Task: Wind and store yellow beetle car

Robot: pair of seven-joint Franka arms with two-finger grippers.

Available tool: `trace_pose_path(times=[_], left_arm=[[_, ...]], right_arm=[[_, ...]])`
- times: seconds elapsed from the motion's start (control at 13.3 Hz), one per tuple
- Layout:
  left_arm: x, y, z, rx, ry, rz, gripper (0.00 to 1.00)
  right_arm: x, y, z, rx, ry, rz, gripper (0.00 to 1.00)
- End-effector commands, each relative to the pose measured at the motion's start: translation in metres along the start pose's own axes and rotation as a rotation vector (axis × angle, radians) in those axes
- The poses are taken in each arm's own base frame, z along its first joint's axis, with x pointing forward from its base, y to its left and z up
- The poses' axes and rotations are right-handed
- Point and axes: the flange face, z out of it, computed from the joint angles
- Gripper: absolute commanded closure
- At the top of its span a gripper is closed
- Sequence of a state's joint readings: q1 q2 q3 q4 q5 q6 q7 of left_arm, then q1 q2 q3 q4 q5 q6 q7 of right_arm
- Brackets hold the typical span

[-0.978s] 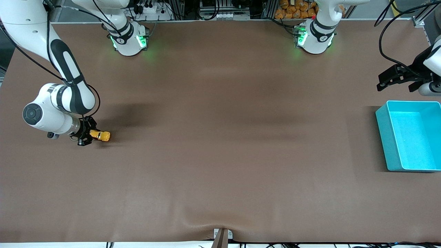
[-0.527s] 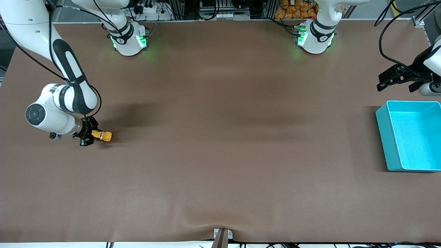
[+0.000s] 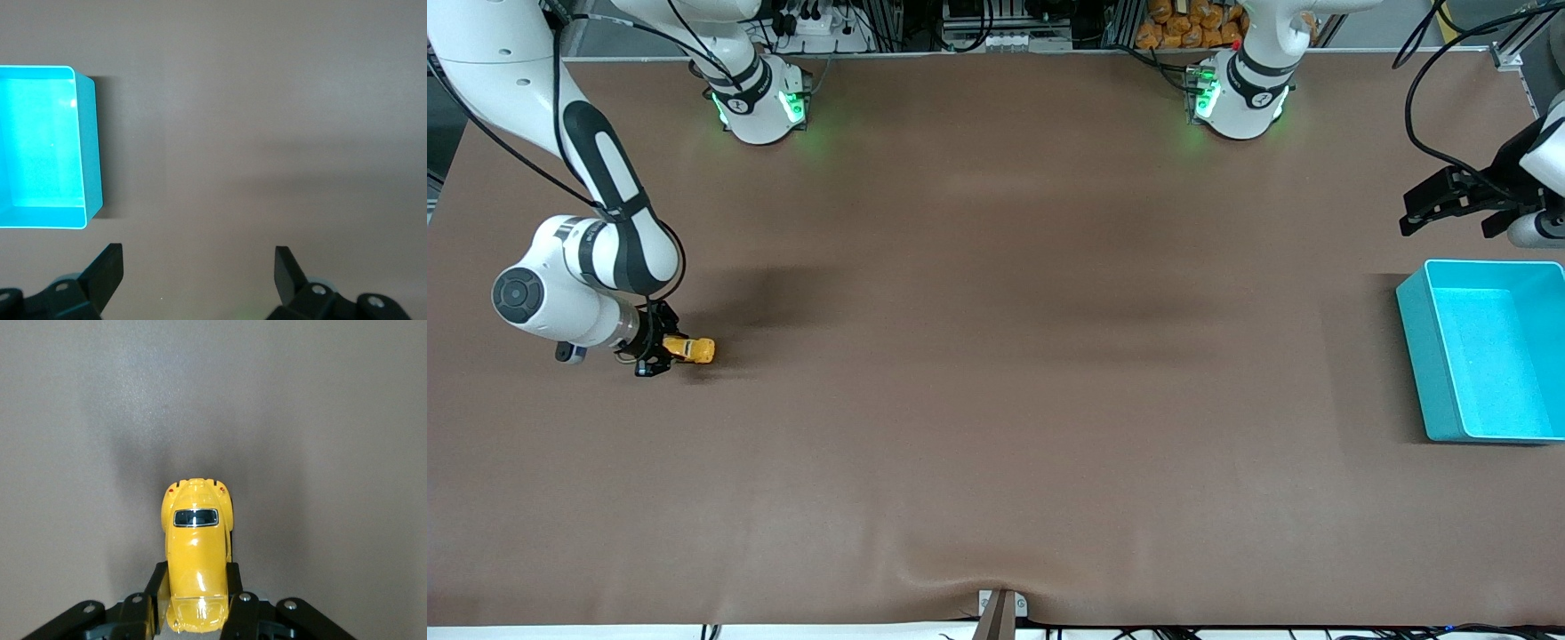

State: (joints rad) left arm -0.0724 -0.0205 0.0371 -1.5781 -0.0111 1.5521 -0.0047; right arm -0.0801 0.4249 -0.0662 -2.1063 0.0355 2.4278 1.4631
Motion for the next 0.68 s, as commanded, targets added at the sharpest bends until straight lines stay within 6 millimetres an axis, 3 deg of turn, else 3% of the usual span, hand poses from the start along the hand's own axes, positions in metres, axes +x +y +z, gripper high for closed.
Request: trace_pose_path(times=[0.0,0.6], left_arm=[[0.002,-0.001,-0.003,0.013,0.006,0.003,0.00],[0.002,-0.001,-0.004,0.013,0.010,0.003,0.00]], right_arm=[[0.010,0.006,0.013,-0.005,0.009,-0.013,0.97],[0.037,0.007,0.021,0.007,0.013,-0.071,0.96]])
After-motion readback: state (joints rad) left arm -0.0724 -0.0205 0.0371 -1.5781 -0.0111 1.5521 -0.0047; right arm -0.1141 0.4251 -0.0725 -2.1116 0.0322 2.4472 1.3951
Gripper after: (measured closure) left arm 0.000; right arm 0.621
